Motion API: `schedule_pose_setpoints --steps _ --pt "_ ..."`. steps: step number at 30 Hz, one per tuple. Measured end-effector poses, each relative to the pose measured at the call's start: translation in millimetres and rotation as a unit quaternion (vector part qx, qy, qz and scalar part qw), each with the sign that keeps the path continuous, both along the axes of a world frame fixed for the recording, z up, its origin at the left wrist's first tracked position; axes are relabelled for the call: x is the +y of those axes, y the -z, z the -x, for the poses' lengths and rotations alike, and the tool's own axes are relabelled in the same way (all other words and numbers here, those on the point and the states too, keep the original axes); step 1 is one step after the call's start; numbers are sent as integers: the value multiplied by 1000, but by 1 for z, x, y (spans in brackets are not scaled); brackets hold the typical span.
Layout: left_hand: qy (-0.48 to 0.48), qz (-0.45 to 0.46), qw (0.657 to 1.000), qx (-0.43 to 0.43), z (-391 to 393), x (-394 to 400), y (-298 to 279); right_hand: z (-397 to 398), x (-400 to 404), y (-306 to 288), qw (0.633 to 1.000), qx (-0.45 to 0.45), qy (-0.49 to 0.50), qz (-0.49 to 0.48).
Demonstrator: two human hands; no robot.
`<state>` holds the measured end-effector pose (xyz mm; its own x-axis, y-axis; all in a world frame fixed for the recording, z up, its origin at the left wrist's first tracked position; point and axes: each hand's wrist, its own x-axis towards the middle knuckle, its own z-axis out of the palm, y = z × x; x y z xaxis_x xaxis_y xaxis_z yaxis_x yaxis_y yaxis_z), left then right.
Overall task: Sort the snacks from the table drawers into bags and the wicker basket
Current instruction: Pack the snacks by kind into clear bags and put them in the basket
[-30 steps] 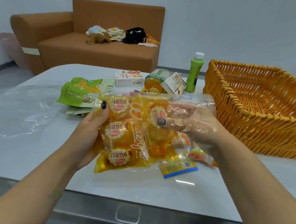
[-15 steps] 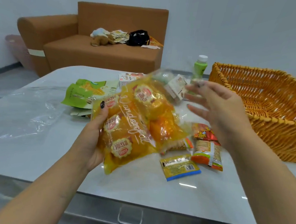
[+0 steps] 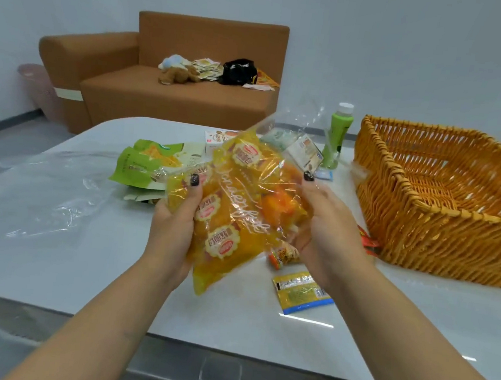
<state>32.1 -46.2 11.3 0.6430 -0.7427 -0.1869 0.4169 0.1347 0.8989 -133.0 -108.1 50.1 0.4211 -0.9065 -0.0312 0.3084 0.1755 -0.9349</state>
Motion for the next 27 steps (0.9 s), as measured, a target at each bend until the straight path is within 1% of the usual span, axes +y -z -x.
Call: schedule_pose_setpoints --steps 1,2,3,4,5,6,7,9,10,12,14,15,16,18,20,22,24,25,26,27 --pt "-27 -27 997 -64 0 -1 1 0 -1 0 1000 5 21 -1" --pt "-58 -70 982 -168 0 -1 3 0 -1 -1 999 8 41 3" --pt "-89 -111 946 -290 1 1 3 0 -2 -3 998 20 64 11" --pt "-119 -125 895 -411 5 5 1 0 -4 -3 995 43 88 22" --pt "-134 -99 842 -513 10 9 -2 0 -3 -5 991 73 108 35" --pt "-115 -56 803 -583 15 11 -3 0 -2 -6 987 98 119 51" --pt "-59 -13 796 -602 19 12 -3 -1 1 -6 983 114 122 70" --pt "102 11 832 -546 30 17 -1 -2 10 -9 984 116 87 100" --pt "165 10 843 -511 33 20 1 -2 16 -12 989 98 42 106" --pt "228 13 867 -444 34 26 0 0 24 -16 991 42 -65 112" --pt "240 43 898 -366 29 32 -5 5 27 -17 985 -8 -148 86" --pt "231 49 908 -345 26 34 -9 7 27 -16 982 -27 -172 68" --pt "213 48 910 -352 24 35 -14 9 28 -15 980 -38 -188 56" --pt "146 36 908 -392 19 37 -20 11 32 -17 974 -37 -214 57" --pt "112 46 914 -386 10 39 -26 13 33 -20 974 -22 -212 75" --pt "128 69 932 -332 -1 40 -31 17 28 -23 979 -10 -152 134" --pt "159 89 956 -229 -12 44 -36 24 18 -27 978 20 -43 204" --pt "186 98 963 -170 -16 46 -37 28 12 -27 972 46 9 229" --pt "218 107 963 -114 -19 48 -38 33 4 -25 966 75 45 242" --pt "251 109 960 -68 -21 50 -38 36 -2 -23 966 97 51 235"
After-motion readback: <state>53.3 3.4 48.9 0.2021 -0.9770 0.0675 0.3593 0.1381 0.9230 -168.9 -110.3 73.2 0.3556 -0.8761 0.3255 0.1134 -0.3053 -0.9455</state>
